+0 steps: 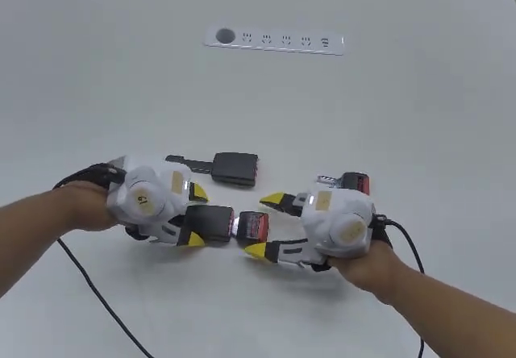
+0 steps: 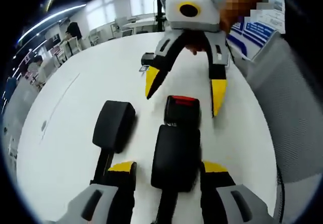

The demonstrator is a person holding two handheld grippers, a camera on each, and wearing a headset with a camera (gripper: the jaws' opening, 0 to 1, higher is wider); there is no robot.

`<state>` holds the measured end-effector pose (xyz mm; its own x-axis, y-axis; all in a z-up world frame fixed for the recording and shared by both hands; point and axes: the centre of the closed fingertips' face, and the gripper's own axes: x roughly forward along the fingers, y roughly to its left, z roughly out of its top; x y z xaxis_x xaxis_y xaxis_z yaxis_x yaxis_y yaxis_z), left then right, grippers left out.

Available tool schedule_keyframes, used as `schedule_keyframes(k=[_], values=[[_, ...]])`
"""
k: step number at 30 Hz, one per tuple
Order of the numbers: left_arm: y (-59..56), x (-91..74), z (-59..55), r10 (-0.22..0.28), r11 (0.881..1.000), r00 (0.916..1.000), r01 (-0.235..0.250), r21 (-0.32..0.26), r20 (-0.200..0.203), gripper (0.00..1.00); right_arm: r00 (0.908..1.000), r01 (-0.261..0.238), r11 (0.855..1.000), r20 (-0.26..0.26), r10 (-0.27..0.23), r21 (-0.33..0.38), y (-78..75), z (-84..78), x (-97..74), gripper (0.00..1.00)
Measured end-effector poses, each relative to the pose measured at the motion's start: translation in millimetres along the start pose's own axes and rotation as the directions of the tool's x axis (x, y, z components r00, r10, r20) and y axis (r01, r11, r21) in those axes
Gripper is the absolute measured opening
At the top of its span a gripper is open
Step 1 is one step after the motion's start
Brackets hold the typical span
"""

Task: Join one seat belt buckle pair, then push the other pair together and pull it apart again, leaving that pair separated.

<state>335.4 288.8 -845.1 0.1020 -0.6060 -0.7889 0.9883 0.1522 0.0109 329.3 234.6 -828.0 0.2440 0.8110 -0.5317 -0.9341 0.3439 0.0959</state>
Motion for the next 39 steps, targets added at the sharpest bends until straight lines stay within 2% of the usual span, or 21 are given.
schedule_keyframes(k=[1, 3, 4, 5, 6, 7, 9, 12, 15, 16, 19, 21, 24, 26, 27, 30, 31, 35, 37, 39], values=[[2.0, -3.3, 8.2, 0.028, 0.999, 0.9986, -0.026, -0.043, 0.045, 0.66, 0.9996, 0.025, 0.999, 0.014, -0.025, 0.028, -5.5, 3.5, -4.9, 0.69], [3.6, -8.0, 11.8, 0.04, 0.997, 0.9973, -0.036, -0.062, 0.062, 0.83, 0.9982, 0.047, 0.998, 0.034, -0.049, 0.049, -11.5, 8.4, -11.3, 0.72], [5.7, -11.0, 15.8, 0.057, 0.997, 0.9957, -0.054, -0.047, 0.073, 0.86, 0.9975, 0.057, 0.996, 0.039, -0.06, 0.062, -14.2, 9.8, -14.4, 0.79], [11.2, -14.2, 19.6, 0.092, 0.996, 0.992, -0.091, -0.018, 0.086, 0.86, 0.9965, 0.066, 0.996, 0.048, -0.069, 0.064, -17.0, 11.2, -16.9, 0.84], [22.2, -20.3, 25.1, 0.167, 0.985, 0.9804, -0.172, 0.036, 0.104, 0.83, 0.9946, 0.083, 0.994, 0.057, -0.086, 0.065, -21.6, 12.6, -21.9, 0.88], [28.2, -23.8, 30.2, 0.203, 0.976, 0.9708, -0.212, 0.055, 0.127, 0.8, 0.994, 0.091, 0.994, 0.056, -0.094, 0.061, -24.6, 12.4, -27.4, 0.88], [27.5, -26.2, 35.9, 0.187, 0.982, 0.9706, -0.182, -0.042, 0.152, 0.82, 0.9922, 0.11, 0.992, 0.051, -0.113, 0.06, -31.2, 11.5, -34.6, 0.88], [38.5, -30.9, 46.2, 0.211, 0.977, 0.9612, -0.21, -0.029, 0.177, 0.89, 0.9881, 0.141, 0.988, 0.053, -0.144, 0.071, -45.6, 9.4, -49.1, 0.9], [51.7, -31.2, 51.8, 0.238, 0.971, 0.9503, -0.232, -0.055, 0.2, 0.87, 0.9807, 0.191, 0.976, 0.022, -0.194, 0.103, -63.2, 1.5, -62.0, 0.94], [55.8, -32.3, 55.9, 0.25, 0.968, 0.946, -0.244, -0.057, 0.206, 0.87, 0.9795, 0.195, 0.975, 0.028, -0.199, 0.109, -68.8, 0.3, -67.2, 0.95], [64.0, -32.7, 63.8, 0.256, 0.967, 0.9422, -0.25, -0.053, 0.217, 0.87, 0.9735, 0.222, 0.968, 0.029, -0.227, 0.12, -82.8, -3.8, -78.5, 0.93], [69.7, -31.5, 67.5, 0.259, 0.966, 0.9406, -0.255, -0.049, 0.219, 0.87, 0.9689, 0.245, 0.961, 0.003, -0.248, 0.126, -93.4, -10.8, -87.2, 0.93], [77.8, -27.8, 72.8, 0.239, 0.971, 0.9461, -0.238, -0.031, 0.219, 0.86, 0.9641, 0.266, 0.954, -0.03, -0.264, 0.141, -109.6, -23.9, -100.0, 0.94], [82.1, -25.7, 74.4, 0.23, 0.973, 0.9482, -0.231, -0.018, 0.219, 0.84, 0.9629, 0.27, 0.954, -0.04, -0.267, 0.13, -118.1, -31.1, -106.8, 0.94], [84.4, -23.0, 73.8, 0.216, 0.976, 0.9534, -0.218, -0.014, 0.21, 0.84, 0.9633, 0.268, 0.955, -0.052, -0.264, 0.126, -121.3, -35.3, -108.8, 0.94], [87.9, -15.8, 68.6, 0.18, 0.983, 0.9668, -0.186, 0.015, 0.182, 0.81, 0.9687, 0.244, 0.962, -0.079, -0.235, 0.125, -128.4, -46.4, -114.4, 0.91], [87.9, -12.3, 65.1, 0.158, 0.987, 0.9738, -0.162, 0.01, 0.163, 0.8, 0.97, 0.233, 0.965, -0.097, -0.223, 0.116, -129.3, -49.7, -116.4, 0.9], [91.6, -1.2, 57.3, 0.126, 0.991, 0.9828, -0.13, 0.019, 0.135, 0.78, 0.9765, 0.195, 0.973, -0.119, -0.18, 0.126, -132.6, -55.9, -118.9, 0.88], [90.9, 5.9, 53.3, 0.099, 0.994, 0.9877, -0.103, 0.023, 0.12, 0.77, 0.9819, 0.15, 0.982, -0.134, -0.134, 0.117, -129.2, -60.0, -117.5, 0.85], [90.1, 12.1, 51.3, 0.082, 0.996, 0.9906, -0.086, 0.028, 0.109, 0.75, 0.9832, 0.123, 0.985, -0.15, -0.105, 0.121, -127.2, -63.6, -115.1, 0.81]])
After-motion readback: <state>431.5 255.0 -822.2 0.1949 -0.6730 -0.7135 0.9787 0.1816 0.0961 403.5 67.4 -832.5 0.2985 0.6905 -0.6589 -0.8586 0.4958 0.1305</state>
